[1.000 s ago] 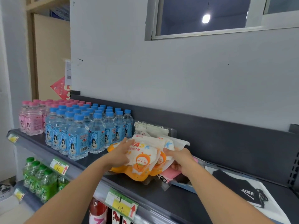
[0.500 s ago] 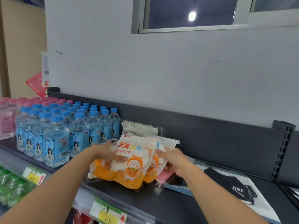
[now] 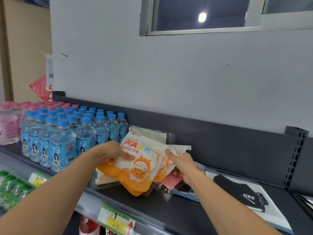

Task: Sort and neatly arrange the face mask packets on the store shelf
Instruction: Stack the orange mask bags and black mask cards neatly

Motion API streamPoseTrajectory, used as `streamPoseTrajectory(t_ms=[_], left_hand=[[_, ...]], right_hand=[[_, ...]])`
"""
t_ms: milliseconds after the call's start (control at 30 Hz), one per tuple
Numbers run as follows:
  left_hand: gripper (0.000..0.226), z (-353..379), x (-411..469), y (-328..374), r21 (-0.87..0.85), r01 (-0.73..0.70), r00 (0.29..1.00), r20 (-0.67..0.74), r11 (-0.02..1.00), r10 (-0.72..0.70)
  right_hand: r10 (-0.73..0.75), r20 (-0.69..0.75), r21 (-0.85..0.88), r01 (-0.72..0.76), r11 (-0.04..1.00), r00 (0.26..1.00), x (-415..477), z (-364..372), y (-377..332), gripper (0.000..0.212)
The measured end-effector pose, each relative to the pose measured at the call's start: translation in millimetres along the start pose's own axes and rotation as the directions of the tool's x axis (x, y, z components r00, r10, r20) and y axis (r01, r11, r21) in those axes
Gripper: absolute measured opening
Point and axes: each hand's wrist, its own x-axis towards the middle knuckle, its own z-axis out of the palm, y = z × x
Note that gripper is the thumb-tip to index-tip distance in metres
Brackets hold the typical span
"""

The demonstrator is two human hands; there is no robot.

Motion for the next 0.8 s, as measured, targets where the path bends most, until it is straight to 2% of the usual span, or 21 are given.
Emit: streamPoseTrajectory(t_ms=[133, 300, 500, 567, 633, 700, 800], left_hand=[[0.042, 11.9, -5.3, 6.0, -0.304, -0.042, 0.999, 0.002, 0.952, 0.045], [0.034, 36.3, -10.0, 14.0, -0.46, -0.076, 0.996, 0.014, 0.885, 0.092], [0.034, 59.8, -14.9, 20.8, -0.571, -0.069, 0.981, 0.111, 0.818, 0.16], [0.04, 67.2, -13.2, 24.4, -0.589, -0.084, 0.982, 0.089, 0.804, 0.169], [0.039, 76.3, -11.7, 30.7, -0.613, -0.112, 0.982, 0.05, 0.782, 0.18], [0.028, 87.6, -11.3, 38.6, -0.65, -0.137, 0.982, 0.009, 0.748, 0.187], [0.027, 105.5, -13.3, 51.1, -0.709, -0.162, 0.978, -0.022, 0.686, 0.208]], right_hand=[[0.016, 0.045, 0.18, -0.024, 0.983, 0.999, -2.9, -1.7, -4.7, 0.029], [0.032, 0.079, 0.34, -0.057, 0.939, 0.996, -12.1, -8.6, -12.7, 0.029], [-0.023, -0.031, 0.299, 0.031, 0.954, 0.999, -23.0, -24.6, -18.2, 0.038], [-0.007, -0.075, 0.251, 0.026, 0.968, 0.997, -26.7, -33.3, -22.2, 0.043], [-0.006, -0.066, 0.258, 0.023, 0.966, 0.998, -29.3, -42.3, -22.1, 0.048], [-0.074, -0.026, 0.244, 0.078, 0.967, 0.997, -35.1, -51.0, -18.8, 0.045], [-0.138, 0.006, 0.173, 0.135, 0.976, 0.99, -52.5, -65.7, -13.4, 0.056]])
